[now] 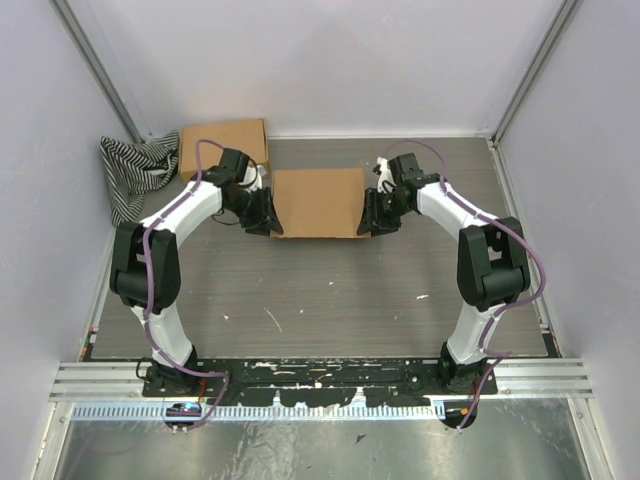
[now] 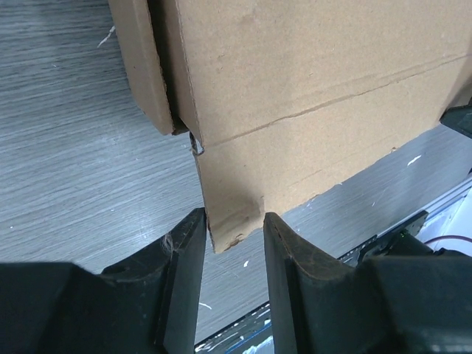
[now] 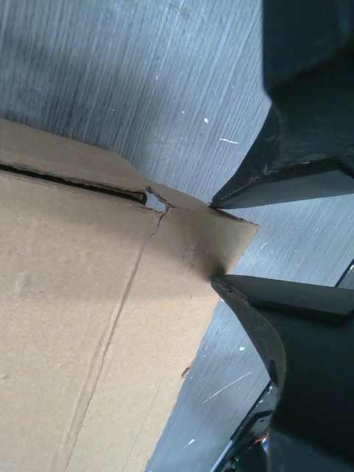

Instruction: Fold the paper box

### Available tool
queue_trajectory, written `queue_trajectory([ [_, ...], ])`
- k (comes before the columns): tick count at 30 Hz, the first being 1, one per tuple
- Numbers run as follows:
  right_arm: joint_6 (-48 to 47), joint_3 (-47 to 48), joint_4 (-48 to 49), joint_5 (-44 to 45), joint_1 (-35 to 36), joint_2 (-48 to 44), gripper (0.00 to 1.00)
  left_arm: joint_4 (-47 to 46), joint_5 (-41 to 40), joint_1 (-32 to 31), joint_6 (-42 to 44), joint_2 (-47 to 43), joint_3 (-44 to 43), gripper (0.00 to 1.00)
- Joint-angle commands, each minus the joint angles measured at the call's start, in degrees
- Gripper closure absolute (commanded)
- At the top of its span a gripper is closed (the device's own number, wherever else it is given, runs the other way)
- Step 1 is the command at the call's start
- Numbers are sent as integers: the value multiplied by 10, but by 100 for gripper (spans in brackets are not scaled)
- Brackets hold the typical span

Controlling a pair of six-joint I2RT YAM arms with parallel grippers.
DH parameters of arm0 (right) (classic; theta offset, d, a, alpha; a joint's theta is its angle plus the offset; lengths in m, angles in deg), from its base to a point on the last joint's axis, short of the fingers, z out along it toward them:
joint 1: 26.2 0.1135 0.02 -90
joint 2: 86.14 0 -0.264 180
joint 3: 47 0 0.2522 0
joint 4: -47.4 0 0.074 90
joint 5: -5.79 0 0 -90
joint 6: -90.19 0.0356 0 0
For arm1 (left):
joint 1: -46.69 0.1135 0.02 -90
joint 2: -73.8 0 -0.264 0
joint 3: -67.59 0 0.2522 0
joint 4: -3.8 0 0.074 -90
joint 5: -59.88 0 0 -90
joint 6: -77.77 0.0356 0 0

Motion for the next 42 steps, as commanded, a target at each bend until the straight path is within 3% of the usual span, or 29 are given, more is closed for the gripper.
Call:
queue_trajectory([
  [1,-15,22,-7,5,1,3,54,16,6,1,15,-12,-6,56],
  [11,-21,31,-14,33,1,13,54,65,-29,2,36,-13,-36,54],
  [24,-4,27,8,7,2,17,54,50,-24,-18,29,21,-34,55],
  [42,-3,30,12,7,5,31,54,136,-120,-64,61,33,-107,59],
])
